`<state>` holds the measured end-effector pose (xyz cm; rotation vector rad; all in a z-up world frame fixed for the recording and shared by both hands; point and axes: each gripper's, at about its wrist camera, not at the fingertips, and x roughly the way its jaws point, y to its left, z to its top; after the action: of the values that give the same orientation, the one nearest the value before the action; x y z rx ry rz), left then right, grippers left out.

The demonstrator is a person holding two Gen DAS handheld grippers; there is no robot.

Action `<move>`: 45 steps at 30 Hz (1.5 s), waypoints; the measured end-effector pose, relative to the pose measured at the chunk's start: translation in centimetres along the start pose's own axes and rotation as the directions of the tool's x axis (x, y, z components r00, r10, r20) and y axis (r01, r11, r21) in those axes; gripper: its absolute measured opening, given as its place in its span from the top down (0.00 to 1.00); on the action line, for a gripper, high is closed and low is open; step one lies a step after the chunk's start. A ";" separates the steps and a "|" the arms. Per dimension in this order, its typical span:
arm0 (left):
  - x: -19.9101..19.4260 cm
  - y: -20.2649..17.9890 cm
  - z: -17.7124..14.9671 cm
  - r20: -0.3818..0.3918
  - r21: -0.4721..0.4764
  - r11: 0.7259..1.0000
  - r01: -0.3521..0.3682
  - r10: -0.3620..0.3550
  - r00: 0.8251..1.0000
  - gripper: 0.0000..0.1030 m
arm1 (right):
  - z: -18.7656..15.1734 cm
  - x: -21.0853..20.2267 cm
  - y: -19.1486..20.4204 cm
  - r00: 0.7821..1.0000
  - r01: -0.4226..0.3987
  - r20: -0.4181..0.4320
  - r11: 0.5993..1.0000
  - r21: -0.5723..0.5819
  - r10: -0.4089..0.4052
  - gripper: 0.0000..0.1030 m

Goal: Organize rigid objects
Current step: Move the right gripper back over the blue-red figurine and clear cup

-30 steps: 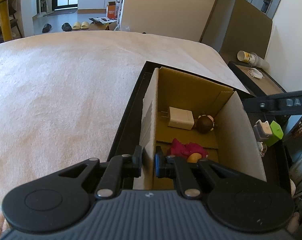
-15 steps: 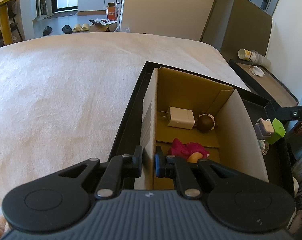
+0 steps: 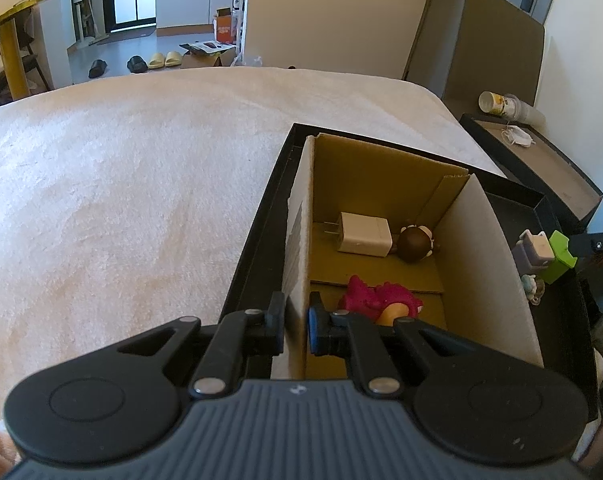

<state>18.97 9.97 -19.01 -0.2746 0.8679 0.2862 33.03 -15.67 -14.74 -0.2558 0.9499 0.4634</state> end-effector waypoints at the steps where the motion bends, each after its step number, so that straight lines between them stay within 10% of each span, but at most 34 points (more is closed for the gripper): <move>1: 0.0 0.0 0.0 0.000 0.002 1.000 -0.002 0.002 1.000 0.91 | -0.2 0.2 -0.3 1.000 0.002 -0.002 1.000 0.006 -0.002 0.30; 45: 0.2 -0.4 0.1 -0.001 0.019 0.999 -0.042 0.042 0.999 0.92 | -0.9 8.9 -3.5 0.979 -0.050 -0.189 0.986 0.159 0.080 0.38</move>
<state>19.28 9.60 -19.06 -0.2390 0.8786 0.3161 38.50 -16.75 -22.59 -0.1318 1.1832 0.4284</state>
